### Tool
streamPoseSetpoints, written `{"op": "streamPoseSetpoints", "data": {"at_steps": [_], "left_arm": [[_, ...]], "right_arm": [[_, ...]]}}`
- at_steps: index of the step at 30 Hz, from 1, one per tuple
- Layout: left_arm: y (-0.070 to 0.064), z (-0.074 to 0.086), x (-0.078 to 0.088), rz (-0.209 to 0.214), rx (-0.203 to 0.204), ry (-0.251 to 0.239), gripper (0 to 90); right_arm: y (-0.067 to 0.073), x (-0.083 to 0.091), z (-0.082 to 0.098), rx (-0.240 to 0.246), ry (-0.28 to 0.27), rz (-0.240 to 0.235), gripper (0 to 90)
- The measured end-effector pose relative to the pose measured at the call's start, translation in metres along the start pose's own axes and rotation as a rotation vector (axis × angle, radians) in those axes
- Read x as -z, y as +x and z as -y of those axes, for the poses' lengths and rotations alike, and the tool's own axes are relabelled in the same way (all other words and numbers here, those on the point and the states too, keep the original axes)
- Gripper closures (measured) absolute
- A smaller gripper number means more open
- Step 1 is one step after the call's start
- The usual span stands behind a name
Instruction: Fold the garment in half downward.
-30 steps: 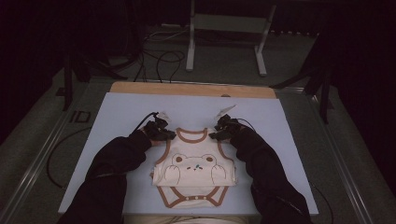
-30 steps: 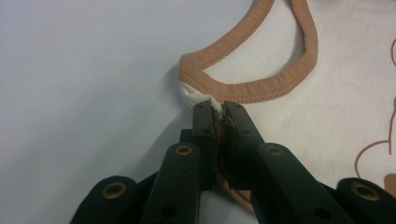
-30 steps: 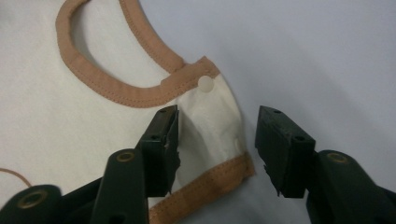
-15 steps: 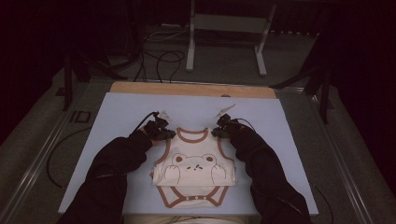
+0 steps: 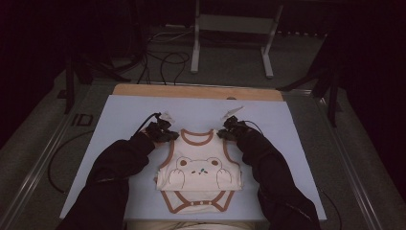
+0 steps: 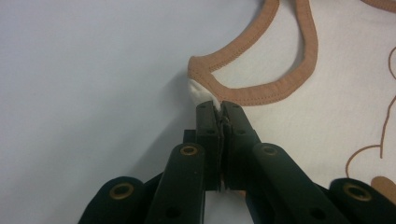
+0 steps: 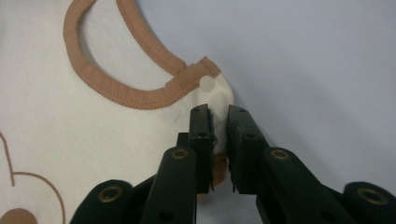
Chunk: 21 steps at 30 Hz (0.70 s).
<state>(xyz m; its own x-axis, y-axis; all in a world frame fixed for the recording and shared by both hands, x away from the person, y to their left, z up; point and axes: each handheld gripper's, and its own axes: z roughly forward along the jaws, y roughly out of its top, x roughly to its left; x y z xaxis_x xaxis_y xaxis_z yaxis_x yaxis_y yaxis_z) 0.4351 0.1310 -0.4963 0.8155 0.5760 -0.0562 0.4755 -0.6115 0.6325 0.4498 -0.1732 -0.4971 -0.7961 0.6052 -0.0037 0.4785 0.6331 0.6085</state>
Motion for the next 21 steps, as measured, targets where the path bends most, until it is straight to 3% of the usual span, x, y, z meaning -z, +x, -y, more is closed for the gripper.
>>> {"op": "streamPoseSetpoints", "data": {"at_steps": [11,21], "left_arm": [[0.001,-0.008,0.016,-0.017,-0.006,-0.046,88.1],[0.008,-0.024,0.037,-0.057,-0.007,-0.102,88.0]], "right_arm": [[-0.001,0.019,-0.008,0.010,-0.057,-0.001,81.0],[-0.004,0.040,-0.026,0.022,-0.138,0.038,81.0]]}}
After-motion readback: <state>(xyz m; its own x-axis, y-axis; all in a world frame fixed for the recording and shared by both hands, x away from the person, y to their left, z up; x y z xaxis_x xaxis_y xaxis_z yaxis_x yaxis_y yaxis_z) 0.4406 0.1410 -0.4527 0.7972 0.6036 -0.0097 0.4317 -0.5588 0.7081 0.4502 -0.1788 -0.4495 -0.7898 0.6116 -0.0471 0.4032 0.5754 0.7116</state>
